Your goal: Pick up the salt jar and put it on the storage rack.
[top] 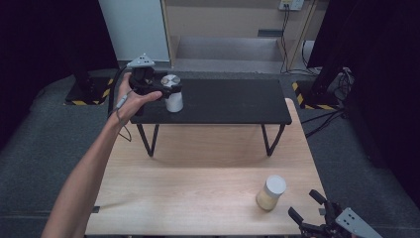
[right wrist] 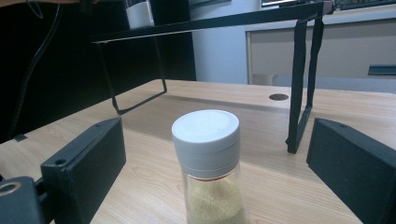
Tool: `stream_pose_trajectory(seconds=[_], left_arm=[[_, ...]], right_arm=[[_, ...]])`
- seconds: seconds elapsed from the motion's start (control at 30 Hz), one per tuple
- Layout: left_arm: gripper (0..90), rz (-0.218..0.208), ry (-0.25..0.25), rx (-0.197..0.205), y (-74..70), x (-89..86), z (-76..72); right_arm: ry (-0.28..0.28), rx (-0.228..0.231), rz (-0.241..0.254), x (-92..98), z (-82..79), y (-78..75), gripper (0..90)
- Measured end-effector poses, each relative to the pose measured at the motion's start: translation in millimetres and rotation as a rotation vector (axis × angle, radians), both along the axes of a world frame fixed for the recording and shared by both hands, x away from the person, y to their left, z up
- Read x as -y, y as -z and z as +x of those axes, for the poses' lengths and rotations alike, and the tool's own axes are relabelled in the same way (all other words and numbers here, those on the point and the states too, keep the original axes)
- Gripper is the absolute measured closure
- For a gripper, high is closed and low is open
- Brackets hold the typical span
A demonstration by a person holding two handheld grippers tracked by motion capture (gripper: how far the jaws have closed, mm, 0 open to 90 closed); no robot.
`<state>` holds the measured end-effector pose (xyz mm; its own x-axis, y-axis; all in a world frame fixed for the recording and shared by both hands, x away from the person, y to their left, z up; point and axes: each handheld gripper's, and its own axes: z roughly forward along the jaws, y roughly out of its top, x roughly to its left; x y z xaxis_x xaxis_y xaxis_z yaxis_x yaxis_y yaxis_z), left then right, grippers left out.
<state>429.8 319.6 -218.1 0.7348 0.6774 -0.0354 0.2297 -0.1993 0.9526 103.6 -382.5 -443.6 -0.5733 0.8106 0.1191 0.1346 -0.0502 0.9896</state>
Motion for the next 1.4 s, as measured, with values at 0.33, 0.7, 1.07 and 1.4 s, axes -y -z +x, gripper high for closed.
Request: stream_pose_trajectory(seconds=[0.33,0.7,1.07,1.4], left_arm=[[5.1,-0.094,0.000,0.051,-29.3,-7.2,-15.1],[2.9,-0.137,0.032,0.118,-45.0,-20.3,-53.9],[3.8,-0.145,0.078,0.180,-44.8,-27.2,-96.8],[4.5,-0.097,0.081,0.250,-18.2,-29.0,-132.9]], right_arm=[[-0.004,0.000,-0.002,0.3,0.7,0.1,4.7],[-0.015,0.010,0.001,-1.2,-0.5,-1.0,4.7],[-0.028,0.010,-0.006,-2.4,-0.5,-1.0,4.8],[-0.032,0.007,-0.008,-3.8,-0.4,-0.9,4.8]])
